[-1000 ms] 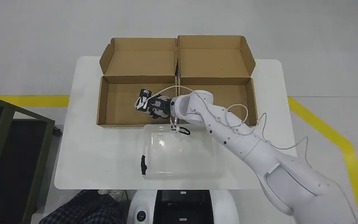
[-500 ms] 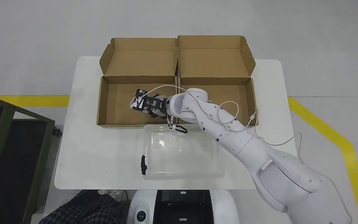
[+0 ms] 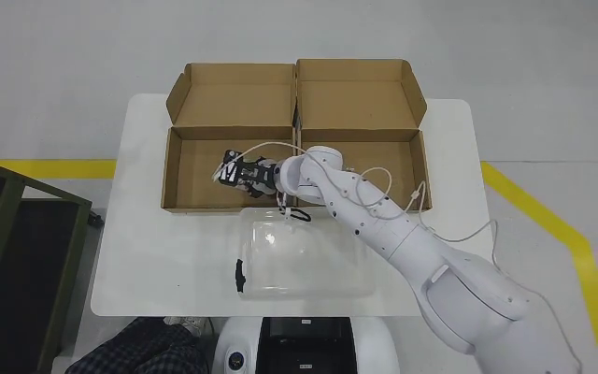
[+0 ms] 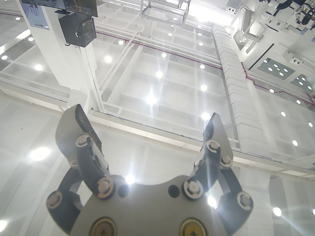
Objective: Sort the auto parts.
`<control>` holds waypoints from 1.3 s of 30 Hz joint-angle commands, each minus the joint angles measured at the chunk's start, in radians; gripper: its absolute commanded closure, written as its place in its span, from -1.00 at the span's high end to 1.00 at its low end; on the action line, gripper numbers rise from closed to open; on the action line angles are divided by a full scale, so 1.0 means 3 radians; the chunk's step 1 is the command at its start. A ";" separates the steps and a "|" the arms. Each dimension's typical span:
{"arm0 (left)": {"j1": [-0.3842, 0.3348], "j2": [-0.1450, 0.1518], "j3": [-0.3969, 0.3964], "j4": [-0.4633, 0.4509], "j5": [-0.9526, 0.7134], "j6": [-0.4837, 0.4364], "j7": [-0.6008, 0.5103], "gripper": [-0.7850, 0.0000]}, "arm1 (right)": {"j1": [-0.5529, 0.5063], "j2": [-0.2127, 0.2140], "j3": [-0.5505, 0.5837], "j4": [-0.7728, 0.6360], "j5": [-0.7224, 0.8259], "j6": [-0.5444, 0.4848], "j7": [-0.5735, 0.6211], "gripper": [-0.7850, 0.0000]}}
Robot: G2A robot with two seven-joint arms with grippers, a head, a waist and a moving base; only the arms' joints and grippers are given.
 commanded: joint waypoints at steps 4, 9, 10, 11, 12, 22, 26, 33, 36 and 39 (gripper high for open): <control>0.0000 0.0000 0.0000 0.0000 0.0000 0.0000 0.0000 1.00 | -0.0001 -0.0015 0.0037 0.0018 -0.0039 -0.0019 0.0008 -0.11; 0.0000 0.0000 0.0000 0.0000 0.0000 0.0000 0.0000 1.00 | 0.0004 0.0007 0.0175 -0.0076 0.0013 -0.0100 -0.0099 -0.11; 0.0000 0.0000 0.0000 0.0000 0.0000 0.0000 0.0000 1.00 | 0.0002 0.0020 0.0210 -0.0115 0.0015 -0.0117 -0.0109 -0.11; 0.0000 0.0000 0.0000 0.0000 0.0000 0.0000 0.0000 1.00 | 0.0000 0.0035 0.0248 -0.0163 0.0002 -0.0126 -0.0111 -0.11; 0.0000 0.0000 0.0000 0.0000 0.0000 0.0000 0.0000 1.00 | -0.0009 0.0052 0.0284 -0.0221 -0.0016 -0.0134 -0.0111 -0.10; 0.0000 0.0000 0.0000 0.0000 0.0000 0.0000 0.0000 1.00 | -0.0460 0.0360 0.0893 -0.1160 -0.0212 -0.0242 -0.0001 1.00; 0.0000 0.0000 0.0000 0.0000 0.0000 0.0000 0.0000 1.00 | -0.0752 0.0486 0.1193 -0.1665 -0.0258 -0.0316 0.0082 1.00; 0.0000 0.0000 0.0000 0.0000 0.0000 0.0000 0.0000 1.00 | -0.1389 0.0686 0.1784 -0.2602 -0.0324 -0.0406 0.0206 1.00; 0.0000 0.0000 0.0000 0.0000 0.0000 0.0000 0.0000 1.00 | -0.1682 0.0760 0.2059 -0.2922 -0.0376 -0.0413 0.0186 1.00; 0.0000 0.0000 0.0000 0.0000 0.0000 0.0000 0.0000 1.00 | -0.1910 0.0816 0.2300 -0.3114 -0.0429 -0.0419 0.0116 1.00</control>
